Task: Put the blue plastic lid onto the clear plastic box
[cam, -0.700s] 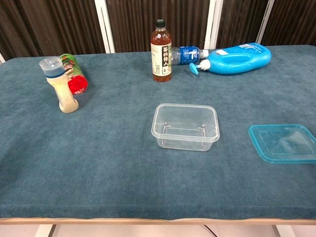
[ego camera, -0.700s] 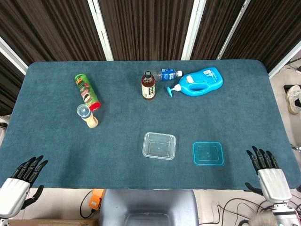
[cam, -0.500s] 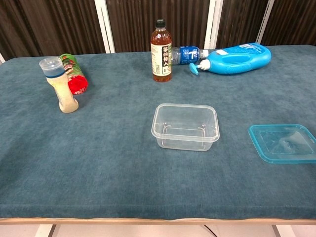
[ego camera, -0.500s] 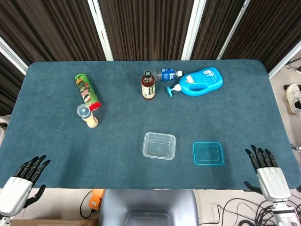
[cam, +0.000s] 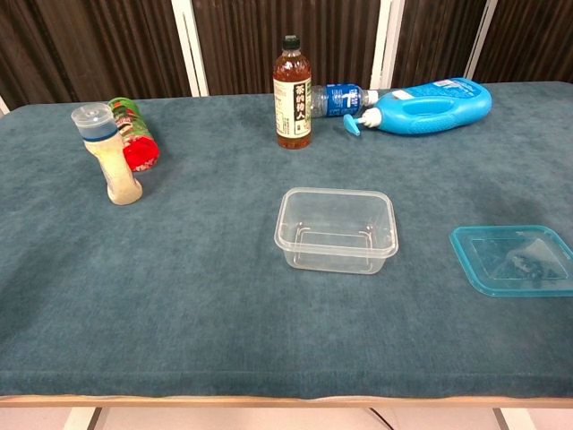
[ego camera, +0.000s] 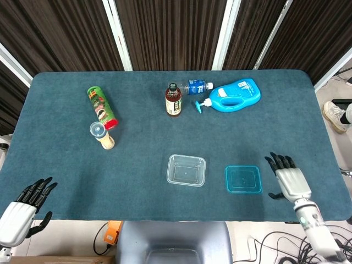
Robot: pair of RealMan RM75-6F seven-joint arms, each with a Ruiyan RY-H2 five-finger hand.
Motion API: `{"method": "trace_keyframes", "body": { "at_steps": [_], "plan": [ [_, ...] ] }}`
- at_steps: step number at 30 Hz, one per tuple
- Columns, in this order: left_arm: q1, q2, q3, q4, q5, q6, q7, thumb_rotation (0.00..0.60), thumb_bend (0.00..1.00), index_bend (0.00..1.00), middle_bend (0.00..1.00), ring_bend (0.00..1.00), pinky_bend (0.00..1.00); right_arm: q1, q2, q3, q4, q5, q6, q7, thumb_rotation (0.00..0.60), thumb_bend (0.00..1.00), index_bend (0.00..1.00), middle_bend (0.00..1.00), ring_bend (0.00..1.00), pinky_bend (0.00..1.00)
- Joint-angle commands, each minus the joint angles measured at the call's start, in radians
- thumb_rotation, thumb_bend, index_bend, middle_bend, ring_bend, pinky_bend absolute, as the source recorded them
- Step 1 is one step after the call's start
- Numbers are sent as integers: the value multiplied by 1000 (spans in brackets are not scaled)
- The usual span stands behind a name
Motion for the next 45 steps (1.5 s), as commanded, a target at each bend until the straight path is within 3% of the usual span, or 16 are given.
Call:
{"method": "trace_keyframes", "body": {
  "at_steps": [1, 9, 18, 45],
  "plan": [
    [-2, 1, -1, -1, 0, 0, -3, 600, 432, 0, 0, 0, 161, 115, -2, 33, -27, 168, -122, -93, 600, 278, 25, 0, 0, 84],
    [-4, 1, 2, -1, 3, -3, -2, 600, 431, 0, 0, 0, 161, 185, -38, -16, -3, 249, -169, -117, 600, 279, 41, 0, 0, 84],
    [-10, -2, 5, -2, 8, -9, 1, 600, 432, 0, 0, 0, 161, 219, -108, -65, 50, 236, -163, -107, 600, 279, 61, 0, 0, 84],
    [-16, -2, 9, 0, 14, -8, -5, 600, 432, 0, 0, 0, 161, 328, -166, -120, 85, 399, -125, -165, 600, 316, 208, 57, 0, 84]
  ]
}}
